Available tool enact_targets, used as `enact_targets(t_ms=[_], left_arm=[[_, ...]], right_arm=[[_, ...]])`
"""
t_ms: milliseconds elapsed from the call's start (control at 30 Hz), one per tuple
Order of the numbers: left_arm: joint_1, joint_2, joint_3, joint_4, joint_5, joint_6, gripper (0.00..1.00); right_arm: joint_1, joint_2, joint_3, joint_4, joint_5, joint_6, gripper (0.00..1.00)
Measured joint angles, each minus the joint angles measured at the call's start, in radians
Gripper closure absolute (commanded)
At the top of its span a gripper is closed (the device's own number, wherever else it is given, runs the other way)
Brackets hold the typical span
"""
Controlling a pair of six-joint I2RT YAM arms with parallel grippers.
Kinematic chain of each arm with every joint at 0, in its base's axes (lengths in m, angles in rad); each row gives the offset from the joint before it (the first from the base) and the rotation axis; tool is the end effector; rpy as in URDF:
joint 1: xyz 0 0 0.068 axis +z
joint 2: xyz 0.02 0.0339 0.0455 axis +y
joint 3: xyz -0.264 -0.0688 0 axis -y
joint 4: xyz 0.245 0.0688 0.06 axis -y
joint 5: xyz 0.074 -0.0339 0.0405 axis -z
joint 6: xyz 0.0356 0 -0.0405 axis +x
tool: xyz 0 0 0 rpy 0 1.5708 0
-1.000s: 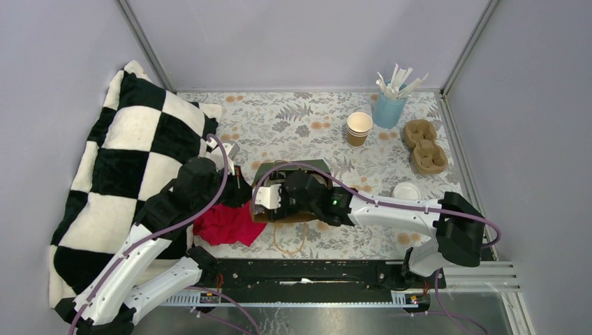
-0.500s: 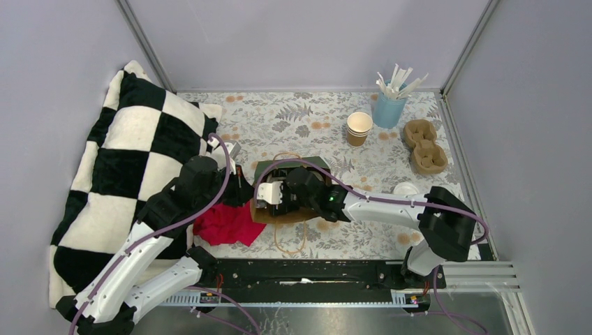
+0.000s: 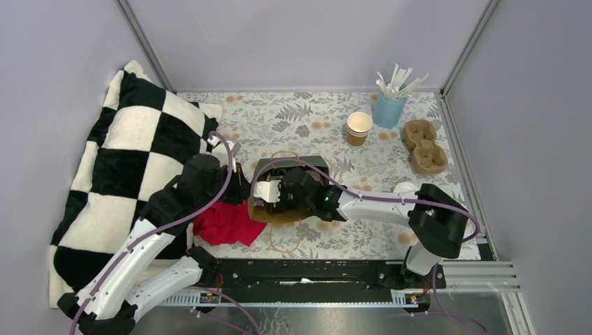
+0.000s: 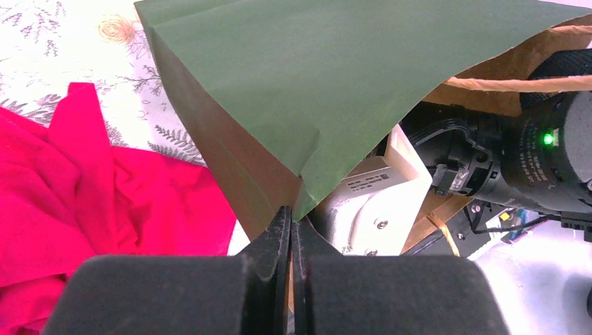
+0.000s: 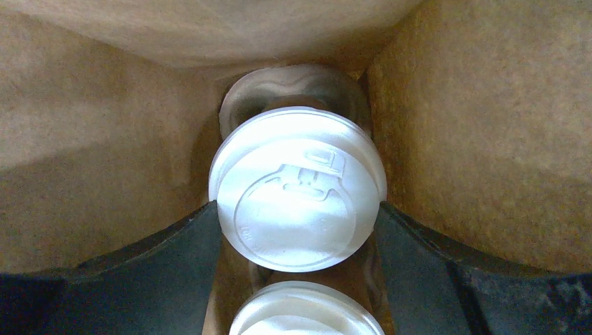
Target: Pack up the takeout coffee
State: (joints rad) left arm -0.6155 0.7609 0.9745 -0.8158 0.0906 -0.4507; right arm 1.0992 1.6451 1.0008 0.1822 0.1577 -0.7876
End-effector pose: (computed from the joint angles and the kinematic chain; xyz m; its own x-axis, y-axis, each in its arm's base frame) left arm 0.1171 -0.0868 0.3441 -0.6933 -0.0411 -0.7195 0.3709 0.8357 -0.4051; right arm 0.1727 0.3264 0.2289 0.4353 -0.6869 -0.5819 -0.7192 0.1235 -0.6837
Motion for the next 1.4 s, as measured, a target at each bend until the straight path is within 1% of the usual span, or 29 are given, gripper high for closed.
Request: enact_targets(t_ms=[100, 233, 500, 767, 933, 1100, 1133, 1167, 1267, 1333, 1367, 1400], left_arm=[[0.003, 0.01, 0.008, -0.005, -0.019, 0.003, 1.0], [0.006, 0.028, 0.035, -0.017, -0.046, 0.006, 1.0], [0.01, 0.096, 0.116, -0.058, -0.058, 0.016, 1.0], [0.014, 0.151, 0.183, -0.09, -0.024, 0.036, 1.0], [0.014, 0.182, 0.229, -0.108, 0.02, 0.035, 1.0], [0.014, 0.212, 0.253, -0.117, 0.031, 0.032, 1.0], [0.014, 0.218, 0.255, -0.118, 0.031, 0.031, 0.99], [0.014, 0.223, 0.256, -0.117, 0.031, 0.028, 0.96], [0.014, 0.23, 0.257, -0.111, 0.03, 0.023, 0.95], [0.014, 0.231, 0.257, -0.108, 0.027, 0.019, 0.91], [0.014, 0.231, 0.257, -0.108, 0.022, 0.016, 0.87], [0.014, 0.231, 0.257, -0.108, 0.014, 0.013, 0.79]], right_arm=[[0.0, 0.012, 0.019, -0.014, 0.014, 0.007, 0.46], [0.0, 0.021, 0.065, -0.077, 0.027, 0.026, 0.45], [-0.003, 0.021, 0.159, -0.266, 0.028, 0.084, 0.45], [-0.004, 0.005, 0.2, -0.409, -0.005, 0.141, 0.45], [-0.006, -0.032, 0.193, -0.457, -0.053, 0.185, 0.46], [-0.009, -0.042, 0.192, -0.5, -0.095, 0.205, 0.46], [-0.01, -0.042, 0.192, -0.505, -0.098, 0.206, 0.46], [-0.011, -0.042, 0.192, -0.51, -0.101, 0.206, 0.46], [-0.021, -0.041, 0.196, -0.526, -0.122, 0.201, 0.47], [-0.027, -0.038, 0.206, -0.54, -0.137, 0.198, 0.47], [-0.029, -0.035, 0.209, -0.544, -0.144, 0.197, 0.47], [-0.032, -0.031, 0.215, -0.55, -0.15, 0.195, 0.47]])
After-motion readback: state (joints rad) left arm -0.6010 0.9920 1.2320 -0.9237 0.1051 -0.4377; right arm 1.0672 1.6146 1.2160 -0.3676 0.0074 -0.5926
